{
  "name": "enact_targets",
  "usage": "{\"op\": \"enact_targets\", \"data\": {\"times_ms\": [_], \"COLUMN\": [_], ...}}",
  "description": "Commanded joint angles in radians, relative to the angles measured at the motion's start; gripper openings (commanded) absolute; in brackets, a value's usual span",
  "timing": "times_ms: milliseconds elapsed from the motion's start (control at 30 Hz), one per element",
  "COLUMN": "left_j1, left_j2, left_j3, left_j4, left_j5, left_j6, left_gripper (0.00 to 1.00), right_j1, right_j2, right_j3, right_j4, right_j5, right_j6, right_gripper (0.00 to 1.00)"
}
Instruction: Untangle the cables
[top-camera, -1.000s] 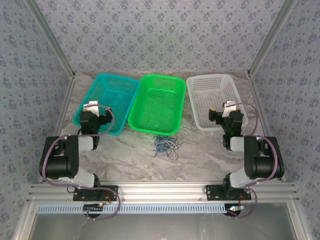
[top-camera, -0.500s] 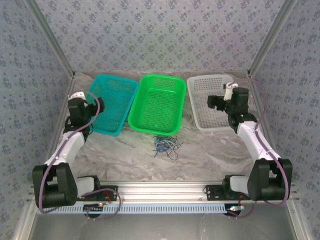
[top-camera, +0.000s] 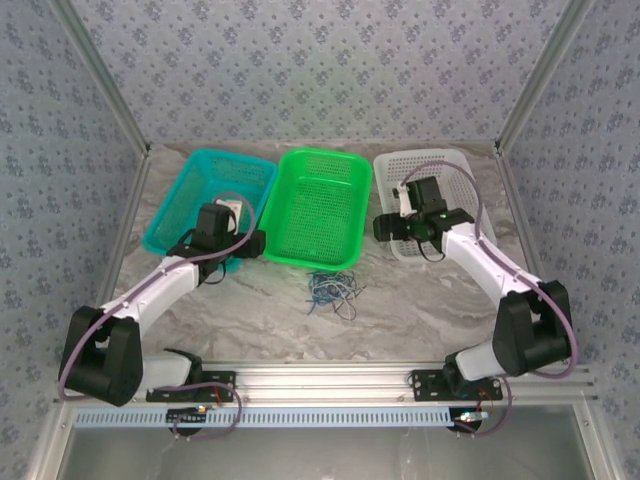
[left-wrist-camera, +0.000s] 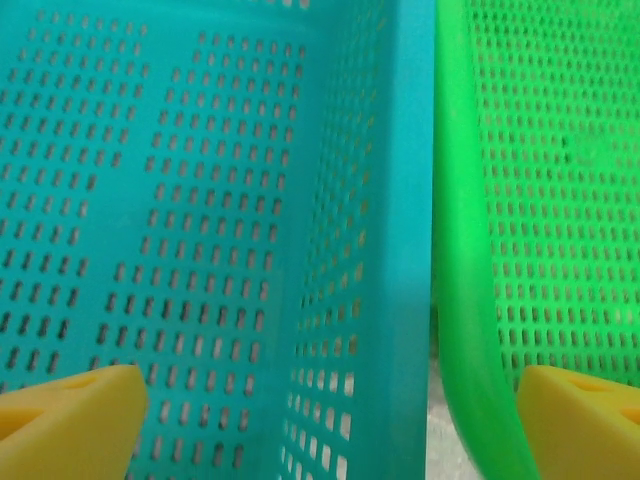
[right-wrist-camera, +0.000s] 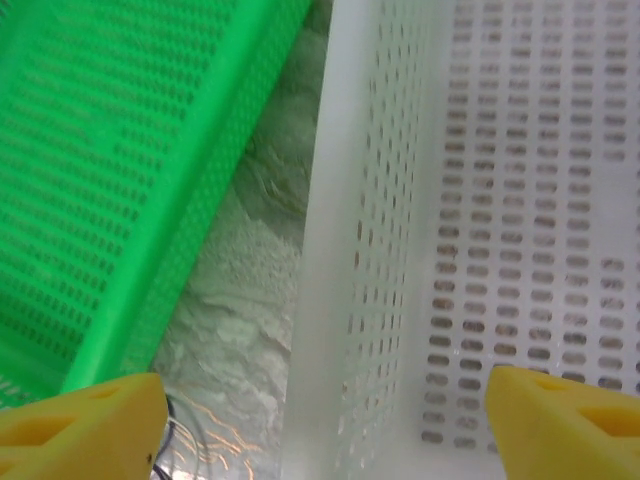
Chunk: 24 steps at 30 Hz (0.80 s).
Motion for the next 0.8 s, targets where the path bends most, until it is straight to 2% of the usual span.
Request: {"op": "enact_targets", "data": {"times_ms": [0, 167, 300, 433, 633, 767], "left_j1": [-0.004, -0.004, -0.004, -0.004, -0.002, -0.002], "left_j2": [-0.021, -0.065, -0.077, -0.166, -0.255, -0.25], "left_j3": [0.013, -0.009, -0.013, -0.051, -0.1, -0.11], "left_j4": [-0.068, -0.097, -0.132, -0.125, -0.139, -0.15], "left_j5": [-0.05, -0.061, -0.075, -0.078, -0.089, -0.064], "left_j6": [0.005, 0.005, -0.015, -0.044, -0.037, -0.044], "left_gripper": [0.94, 0.93, 0.88, 0.85, 0.74, 0.74], "right_j1": [0.011, 0.031, 0.038, 0.042, 0.046, 0.048], "right_j2": [0.023, 0.075, 0.112, 0.123, 0.122, 0.125], "right_j3": [0.026, 0.025, 0.031, 0.035, 0.032, 0.032], "right_j4": [-0.094, -0.096, -0.096, -0.092, -0.076, -0.075], "right_j5": [0.076, 0.094, 0.118, 0.145, 0.153, 0.166], "right_j6": [0.026, 0.033, 0.061, 0.076, 0.092, 0.1], "right_gripper": [0.84, 0.82, 0.78, 0.75, 0.61, 0.53]}}
